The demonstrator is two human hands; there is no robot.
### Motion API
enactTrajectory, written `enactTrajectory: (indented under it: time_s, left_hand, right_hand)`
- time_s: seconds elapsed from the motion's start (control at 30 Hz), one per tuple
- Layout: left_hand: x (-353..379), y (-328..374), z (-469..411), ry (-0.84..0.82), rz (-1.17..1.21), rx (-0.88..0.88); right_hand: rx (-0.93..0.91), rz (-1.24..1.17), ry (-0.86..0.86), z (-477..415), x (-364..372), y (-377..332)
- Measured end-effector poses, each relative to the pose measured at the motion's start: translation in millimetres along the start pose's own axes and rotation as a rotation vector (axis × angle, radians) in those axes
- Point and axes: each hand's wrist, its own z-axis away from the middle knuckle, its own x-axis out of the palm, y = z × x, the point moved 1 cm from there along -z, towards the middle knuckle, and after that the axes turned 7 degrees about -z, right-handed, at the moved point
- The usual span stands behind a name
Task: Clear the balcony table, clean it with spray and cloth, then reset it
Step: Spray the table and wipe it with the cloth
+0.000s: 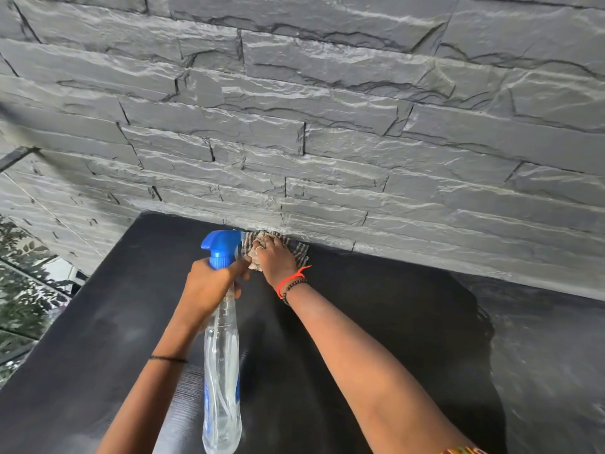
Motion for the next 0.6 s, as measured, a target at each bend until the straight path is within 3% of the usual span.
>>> enactTrajectory:
  time_s: [0.17, 0.33, 0.6]
  left_hand:
    - [2.7, -1.5, 8.1, -0.003, 0.009, -0.010]
    - [13.4, 0.3, 17.8, -0.033, -0.006, -0.013]
    - [46.8, 9.7, 39.6, -0.091, -0.003, -0.003]
  right_hand:
    - [0.047, 0.000, 0.045, 22.5, -4.6, 43.8]
    - [0.112, 0.018, 0.140, 78.8, -13.6, 134.6]
    - [0.465, -0.074, 0.151, 182.8, -50.4, 276.6]
